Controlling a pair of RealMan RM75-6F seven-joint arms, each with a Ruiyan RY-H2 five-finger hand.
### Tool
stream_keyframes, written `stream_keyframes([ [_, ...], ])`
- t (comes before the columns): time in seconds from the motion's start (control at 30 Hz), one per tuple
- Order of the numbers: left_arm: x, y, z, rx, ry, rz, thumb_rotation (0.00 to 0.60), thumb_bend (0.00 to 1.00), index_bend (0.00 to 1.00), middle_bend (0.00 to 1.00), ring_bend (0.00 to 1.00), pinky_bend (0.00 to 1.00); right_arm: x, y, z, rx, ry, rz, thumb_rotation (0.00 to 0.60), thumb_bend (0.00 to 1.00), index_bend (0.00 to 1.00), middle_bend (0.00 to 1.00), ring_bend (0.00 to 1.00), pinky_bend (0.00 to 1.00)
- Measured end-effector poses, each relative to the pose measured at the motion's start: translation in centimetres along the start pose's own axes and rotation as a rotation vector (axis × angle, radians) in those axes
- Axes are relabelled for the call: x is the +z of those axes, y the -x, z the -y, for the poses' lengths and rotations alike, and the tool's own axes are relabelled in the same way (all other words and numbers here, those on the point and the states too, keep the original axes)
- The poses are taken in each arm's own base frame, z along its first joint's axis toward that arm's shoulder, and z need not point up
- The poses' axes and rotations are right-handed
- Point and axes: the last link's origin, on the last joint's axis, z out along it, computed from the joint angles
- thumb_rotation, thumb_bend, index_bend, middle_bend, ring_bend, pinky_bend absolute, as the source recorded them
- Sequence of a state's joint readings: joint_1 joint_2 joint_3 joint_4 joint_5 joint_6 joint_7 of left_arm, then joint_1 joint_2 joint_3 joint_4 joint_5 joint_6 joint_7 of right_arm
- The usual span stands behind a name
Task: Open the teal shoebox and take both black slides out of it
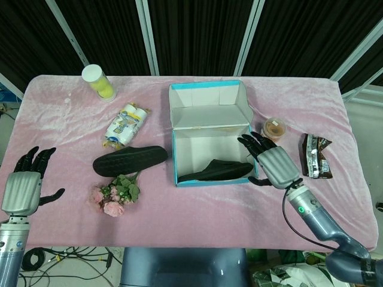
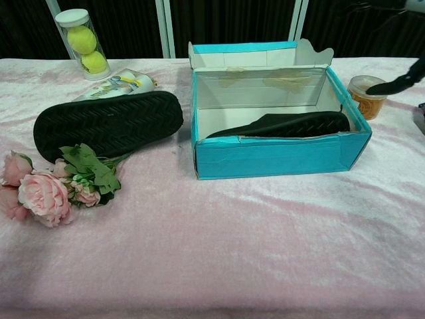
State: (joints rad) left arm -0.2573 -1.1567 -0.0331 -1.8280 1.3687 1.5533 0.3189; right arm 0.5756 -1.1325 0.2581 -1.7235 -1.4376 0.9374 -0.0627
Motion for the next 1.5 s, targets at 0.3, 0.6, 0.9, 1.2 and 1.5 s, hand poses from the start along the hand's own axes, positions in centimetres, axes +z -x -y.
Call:
stream_keyframes([
  [0.3,-1.3,0.4,0.3,-0.037,0.000,0.056,0.600,0.00,0.16,0.19,0.08,0.20,4.5,2.0,1.3,-0.017,-0.014,0.089,0.600,0.11,0.12,0.14,0.00,0.18],
  [0.6,-1.0,1.3,0.5,-0.059,-0.007,0.070,0.600,0.00,0.16,0.19,0.08,0.20,5.3,4.0,0.9,-0.067,0.024,0.177,0.600,0.11,0.14,0.15,0.00,0.18],
  [0.9,-0.5,1.8,0.2,-0.076,0.000,0.061,0.600,0.00,0.16,0.19,0.08,0.22,5.1,3.9,0.2,-0.086,0.066,0.209,0.600,0.11,0.14,0.15,0.00,0.18],
  [1.2,-0.1,1.1,0.9,-0.114,-0.064,-0.042,0.600,0.00,0.18,0.22,0.08,0.25,5.0,4.2,0.2,-0.119,0.071,0.257,0.600,0.11,0.14,0.15,0.00,0.18],
  [1.5,-0.8,0.4,1.2,-0.184,-0.091,-0.049,0.600,0.00,0.18,0.22,0.08,0.26,6.1,5.0,0.5,-0.132,0.074,0.288,0.600,0.11,0.20,0.19,0.00,0.18],
])
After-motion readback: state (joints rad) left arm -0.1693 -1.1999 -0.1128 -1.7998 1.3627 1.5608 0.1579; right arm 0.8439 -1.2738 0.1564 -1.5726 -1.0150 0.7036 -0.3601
